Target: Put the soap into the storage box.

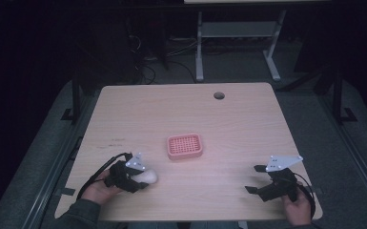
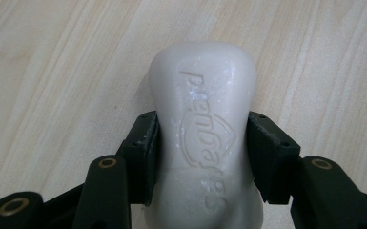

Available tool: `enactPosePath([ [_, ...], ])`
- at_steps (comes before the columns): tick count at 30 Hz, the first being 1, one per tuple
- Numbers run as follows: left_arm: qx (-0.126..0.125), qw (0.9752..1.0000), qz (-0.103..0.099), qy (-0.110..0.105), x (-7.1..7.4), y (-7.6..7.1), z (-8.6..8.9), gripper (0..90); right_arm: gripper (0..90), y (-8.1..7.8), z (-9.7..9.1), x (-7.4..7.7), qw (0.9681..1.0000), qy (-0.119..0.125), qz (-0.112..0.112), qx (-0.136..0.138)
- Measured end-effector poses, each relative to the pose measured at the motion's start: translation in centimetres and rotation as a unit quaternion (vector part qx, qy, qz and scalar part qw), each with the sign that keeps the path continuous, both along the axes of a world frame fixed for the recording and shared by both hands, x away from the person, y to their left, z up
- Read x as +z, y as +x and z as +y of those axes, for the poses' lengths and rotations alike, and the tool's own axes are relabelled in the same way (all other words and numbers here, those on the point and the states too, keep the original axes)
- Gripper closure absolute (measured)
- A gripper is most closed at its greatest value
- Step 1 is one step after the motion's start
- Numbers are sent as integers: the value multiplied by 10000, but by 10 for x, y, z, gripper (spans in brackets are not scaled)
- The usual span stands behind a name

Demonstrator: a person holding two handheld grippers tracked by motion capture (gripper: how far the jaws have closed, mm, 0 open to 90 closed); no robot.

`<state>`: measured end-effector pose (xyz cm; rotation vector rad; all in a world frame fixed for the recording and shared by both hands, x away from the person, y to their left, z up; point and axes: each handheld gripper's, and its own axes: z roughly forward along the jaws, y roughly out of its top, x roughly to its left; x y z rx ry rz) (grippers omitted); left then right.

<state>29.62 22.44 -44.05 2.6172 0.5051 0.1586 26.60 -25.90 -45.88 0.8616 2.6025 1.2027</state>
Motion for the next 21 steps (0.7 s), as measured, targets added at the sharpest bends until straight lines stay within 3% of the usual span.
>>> enactPosePath([
  [9,-15,10000,-60,1,4,-1,0,491,142,-1,0,0,10000,1,-20,-2],
  [21,-90,9999,65,-13,9,7,-5,491,141,-3,-7,-2,9999,66,-2,-140],
])
